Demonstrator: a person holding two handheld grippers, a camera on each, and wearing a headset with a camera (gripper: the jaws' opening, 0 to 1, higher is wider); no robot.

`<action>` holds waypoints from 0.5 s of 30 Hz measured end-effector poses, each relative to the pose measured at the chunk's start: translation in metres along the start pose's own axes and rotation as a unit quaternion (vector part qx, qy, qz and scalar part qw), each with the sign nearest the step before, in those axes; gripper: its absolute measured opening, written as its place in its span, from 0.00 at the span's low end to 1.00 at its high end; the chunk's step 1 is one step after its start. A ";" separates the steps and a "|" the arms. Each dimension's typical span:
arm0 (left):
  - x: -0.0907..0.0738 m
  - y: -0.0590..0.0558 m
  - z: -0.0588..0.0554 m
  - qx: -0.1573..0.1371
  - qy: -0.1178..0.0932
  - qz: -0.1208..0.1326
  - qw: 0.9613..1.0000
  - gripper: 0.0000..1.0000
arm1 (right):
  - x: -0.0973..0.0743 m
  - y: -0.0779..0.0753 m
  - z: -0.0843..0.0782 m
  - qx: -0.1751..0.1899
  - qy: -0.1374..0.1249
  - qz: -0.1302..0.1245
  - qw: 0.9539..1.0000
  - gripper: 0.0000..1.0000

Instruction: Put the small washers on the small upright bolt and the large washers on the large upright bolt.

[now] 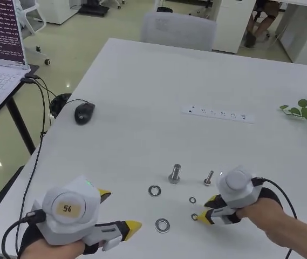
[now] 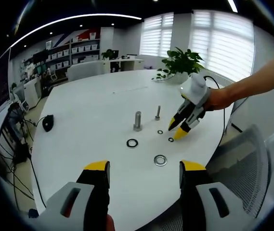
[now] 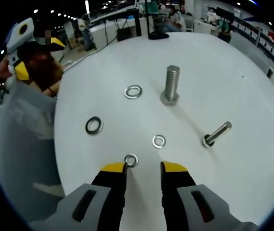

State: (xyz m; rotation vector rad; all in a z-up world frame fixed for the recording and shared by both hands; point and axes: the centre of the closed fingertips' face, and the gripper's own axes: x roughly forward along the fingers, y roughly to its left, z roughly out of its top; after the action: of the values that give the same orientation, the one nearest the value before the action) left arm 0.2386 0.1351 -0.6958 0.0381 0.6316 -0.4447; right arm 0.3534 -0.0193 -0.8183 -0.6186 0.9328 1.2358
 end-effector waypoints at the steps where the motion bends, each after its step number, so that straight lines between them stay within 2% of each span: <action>1: 0.000 0.000 0.000 0.000 0.000 0.000 1.000 0.58 | 0.001 0.001 0.002 -0.004 0.001 0.001 1.000 0.29; 5: 0.001 -0.002 0.000 0.002 0.002 -0.003 1.000 0.58 | 0.006 0.006 0.007 -0.014 0.002 0.007 1.000 0.29; 9: 0.001 -0.002 0.001 0.002 0.001 -0.003 1.000 0.58 | 0.009 0.010 0.006 -0.062 0.019 0.006 0.998 0.28; 10: 0.001 -0.002 0.001 0.003 0.001 -0.003 1.000 0.58 | 0.009 0.012 0.005 -0.063 0.024 0.007 0.998 0.28; 12: 0.001 -0.002 0.001 0.003 0.001 -0.003 1.000 0.58 | 0.008 0.013 0.003 -0.084 0.033 0.012 0.996 0.28; 13: 0.002 -0.002 0.001 0.002 0.001 -0.003 1.000 0.58 | 0.008 0.013 0.001 -0.109 0.040 0.011 0.993 0.28; 15: 0.002 -0.002 0.000 0.002 0.002 -0.003 1.000 0.58 | 0.007 0.014 -0.002 -0.122 0.049 0.012 0.991 0.27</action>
State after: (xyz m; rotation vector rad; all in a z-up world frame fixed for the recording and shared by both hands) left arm 0.2394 0.1325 -0.6973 0.0415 0.6352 -0.4520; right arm 0.3401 -0.0139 -0.8237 -0.8693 0.8790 1.3626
